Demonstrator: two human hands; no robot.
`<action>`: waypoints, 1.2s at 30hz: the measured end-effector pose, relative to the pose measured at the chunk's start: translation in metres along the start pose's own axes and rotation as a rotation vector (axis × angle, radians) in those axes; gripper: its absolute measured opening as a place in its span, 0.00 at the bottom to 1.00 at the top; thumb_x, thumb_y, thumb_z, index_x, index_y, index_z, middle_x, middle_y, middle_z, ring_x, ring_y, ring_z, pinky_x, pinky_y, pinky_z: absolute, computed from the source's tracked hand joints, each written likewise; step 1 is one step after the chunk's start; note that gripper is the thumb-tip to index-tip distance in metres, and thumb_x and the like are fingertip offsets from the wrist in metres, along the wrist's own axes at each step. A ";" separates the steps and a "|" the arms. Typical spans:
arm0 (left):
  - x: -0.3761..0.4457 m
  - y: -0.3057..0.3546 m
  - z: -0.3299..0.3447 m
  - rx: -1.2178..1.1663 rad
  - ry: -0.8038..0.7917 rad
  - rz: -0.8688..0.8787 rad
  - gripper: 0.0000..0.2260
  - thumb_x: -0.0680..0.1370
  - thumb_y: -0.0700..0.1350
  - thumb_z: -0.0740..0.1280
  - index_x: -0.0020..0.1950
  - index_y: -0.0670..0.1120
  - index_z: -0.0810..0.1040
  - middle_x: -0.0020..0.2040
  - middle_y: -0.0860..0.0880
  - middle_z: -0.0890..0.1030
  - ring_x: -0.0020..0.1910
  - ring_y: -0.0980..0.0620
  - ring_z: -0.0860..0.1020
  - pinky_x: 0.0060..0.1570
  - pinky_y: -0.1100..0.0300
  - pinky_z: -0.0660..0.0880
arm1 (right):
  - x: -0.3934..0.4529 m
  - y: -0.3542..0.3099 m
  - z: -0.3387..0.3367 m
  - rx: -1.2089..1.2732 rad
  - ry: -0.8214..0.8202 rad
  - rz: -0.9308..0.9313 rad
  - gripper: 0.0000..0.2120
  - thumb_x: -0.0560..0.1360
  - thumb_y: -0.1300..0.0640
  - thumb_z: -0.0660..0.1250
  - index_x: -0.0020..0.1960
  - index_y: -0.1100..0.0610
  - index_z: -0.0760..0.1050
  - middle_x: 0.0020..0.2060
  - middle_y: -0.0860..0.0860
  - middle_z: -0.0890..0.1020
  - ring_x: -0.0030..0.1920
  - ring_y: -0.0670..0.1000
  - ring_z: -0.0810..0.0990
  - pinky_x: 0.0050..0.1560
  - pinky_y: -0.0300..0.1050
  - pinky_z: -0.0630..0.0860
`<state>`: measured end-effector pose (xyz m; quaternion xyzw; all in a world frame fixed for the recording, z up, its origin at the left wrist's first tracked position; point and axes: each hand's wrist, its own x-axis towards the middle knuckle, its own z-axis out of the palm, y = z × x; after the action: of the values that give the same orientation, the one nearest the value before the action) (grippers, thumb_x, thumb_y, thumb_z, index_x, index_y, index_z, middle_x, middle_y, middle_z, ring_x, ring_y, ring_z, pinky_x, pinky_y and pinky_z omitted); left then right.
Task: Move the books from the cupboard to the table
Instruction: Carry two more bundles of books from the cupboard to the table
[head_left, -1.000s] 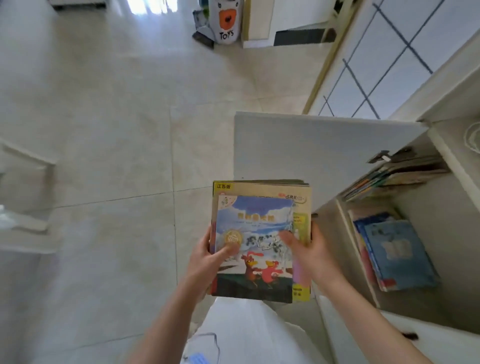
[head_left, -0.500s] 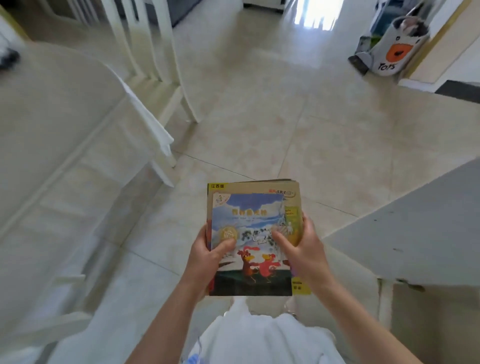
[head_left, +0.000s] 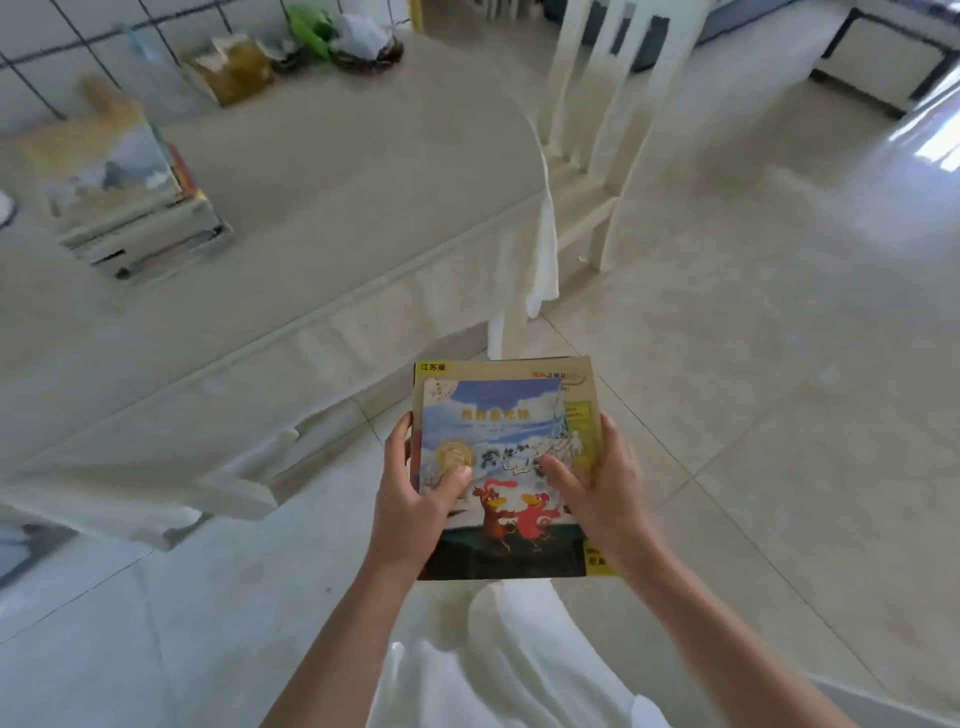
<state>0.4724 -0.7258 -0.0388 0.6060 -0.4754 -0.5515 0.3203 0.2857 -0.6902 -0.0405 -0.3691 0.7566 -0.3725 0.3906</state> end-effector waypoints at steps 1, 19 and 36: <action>0.011 0.003 -0.005 -0.012 0.031 -0.003 0.31 0.74 0.44 0.72 0.73 0.56 0.62 0.55 0.61 0.77 0.50 0.63 0.81 0.40 0.63 0.81 | 0.015 -0.010 0.007 -0.011 -0.030 -0.010 0.32 0.71 0.53 0.72 0.71 0.50 0.62 0.58 0.48 0.72 0.52 0.48 0.79 0.36 0.40 0.83; 0.135 0.047 -0.119 -0.214 0.409 -0.061 0.30 0.73 0.45 0.74 0.69 0.63 0.64 0.57 0.63 0.79 0.55 0.63 0.79 0.45 0.62 0.81 | 0.162 -0.147 0.145 -0.218 -0.392 -0.276 0.30 0.71 0.49 0.72 0.68 0.43 0.60 0.58 0.45 0.74 0.57 0.48 0.76 0.45 0.40 0.79; 0.271 0.064 -0.270 -0.200 0.416 -0.030 0.32 0.73 0.43 0.73 0.73 0.55 0.63 0.59 0.59 0.78 0.54 0.63 0.80 0.49 0.58 0.81 | 0.237 -0.247 0.302 -0.234 -0.404 -0.278 0.36 0.66 0.40 0.71 0.69 0.43 0.60 0.61 0.44 0.74 0.59 0.50 0.76 0.53 0.58 0.79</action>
<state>0.7040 -1.0368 -0.0285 0.6789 -0.3332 -0.4638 0.4614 0.5130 -1.0863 -0.0310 -0.5789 0.6434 -0.2511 0.4334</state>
